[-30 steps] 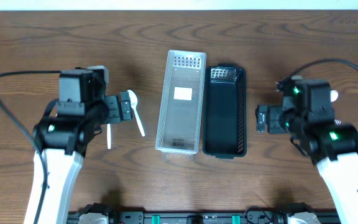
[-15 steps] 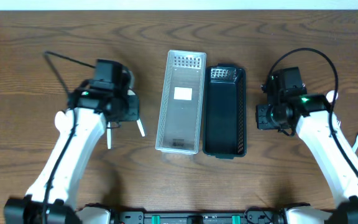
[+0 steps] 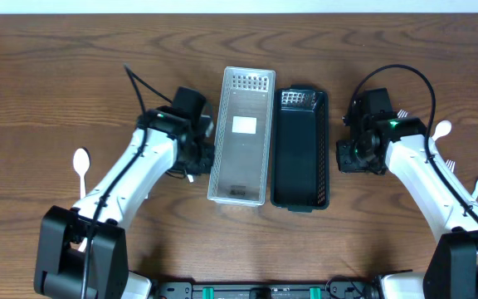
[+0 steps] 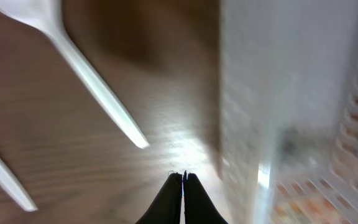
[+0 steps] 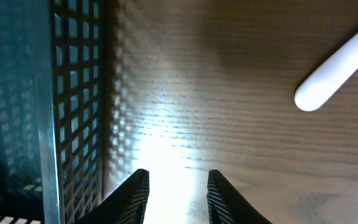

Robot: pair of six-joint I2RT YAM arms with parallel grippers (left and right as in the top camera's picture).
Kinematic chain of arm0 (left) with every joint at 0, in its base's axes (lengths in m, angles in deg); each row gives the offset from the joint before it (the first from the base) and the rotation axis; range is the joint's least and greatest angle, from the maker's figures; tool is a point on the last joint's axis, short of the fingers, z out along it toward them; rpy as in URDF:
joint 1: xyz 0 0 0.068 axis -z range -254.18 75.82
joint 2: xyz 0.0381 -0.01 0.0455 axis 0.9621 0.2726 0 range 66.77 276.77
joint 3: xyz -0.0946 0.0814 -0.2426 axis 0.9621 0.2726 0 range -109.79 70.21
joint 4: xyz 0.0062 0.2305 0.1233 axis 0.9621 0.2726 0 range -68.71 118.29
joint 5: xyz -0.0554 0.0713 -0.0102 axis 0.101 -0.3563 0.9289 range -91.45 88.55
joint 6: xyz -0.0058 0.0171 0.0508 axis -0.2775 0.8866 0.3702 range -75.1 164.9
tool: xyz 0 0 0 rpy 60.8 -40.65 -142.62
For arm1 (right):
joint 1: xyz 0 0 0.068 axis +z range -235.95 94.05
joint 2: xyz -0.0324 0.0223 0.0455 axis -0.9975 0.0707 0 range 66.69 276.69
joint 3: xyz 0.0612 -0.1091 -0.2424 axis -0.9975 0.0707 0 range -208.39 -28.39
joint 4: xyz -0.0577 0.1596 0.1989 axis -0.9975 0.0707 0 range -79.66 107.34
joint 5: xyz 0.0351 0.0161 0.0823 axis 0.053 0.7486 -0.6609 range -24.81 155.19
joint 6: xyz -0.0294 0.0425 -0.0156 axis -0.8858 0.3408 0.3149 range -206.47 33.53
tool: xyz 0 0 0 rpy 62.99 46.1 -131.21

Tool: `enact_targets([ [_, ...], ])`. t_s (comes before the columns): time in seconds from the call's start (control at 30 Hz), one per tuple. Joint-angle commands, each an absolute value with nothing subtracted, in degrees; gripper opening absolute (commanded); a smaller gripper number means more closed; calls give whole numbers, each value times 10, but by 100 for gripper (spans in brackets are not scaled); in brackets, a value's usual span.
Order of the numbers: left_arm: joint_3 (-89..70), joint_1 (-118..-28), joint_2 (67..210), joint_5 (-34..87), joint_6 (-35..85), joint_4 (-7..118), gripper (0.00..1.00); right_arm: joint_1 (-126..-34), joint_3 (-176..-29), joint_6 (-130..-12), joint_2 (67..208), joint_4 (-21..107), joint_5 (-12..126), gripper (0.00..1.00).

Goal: Pack container

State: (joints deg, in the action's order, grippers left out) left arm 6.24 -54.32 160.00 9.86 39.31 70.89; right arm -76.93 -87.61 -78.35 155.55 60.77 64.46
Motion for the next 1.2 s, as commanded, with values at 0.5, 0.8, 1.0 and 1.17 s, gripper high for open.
enact_targets([
  [0.5, 59, -481, 1603, 131, 397, 751, 6, -765, -876, -768, 1583, 543, 571, 34],
  [0.8, 59, -481, 1603, 131, 397, 750, 6, -763, -876, -769, 1638, 494, 522, 35],
  [1.0, 59, -481, 1603, 128, 397, 750, 6, -761, -876, -769, 1638, 476, 512, 35],
  [1.17, 57, -481, 1602, 64, 397, 750, 6, -763, -876, -761, 1638, 484, 550, 36],
])
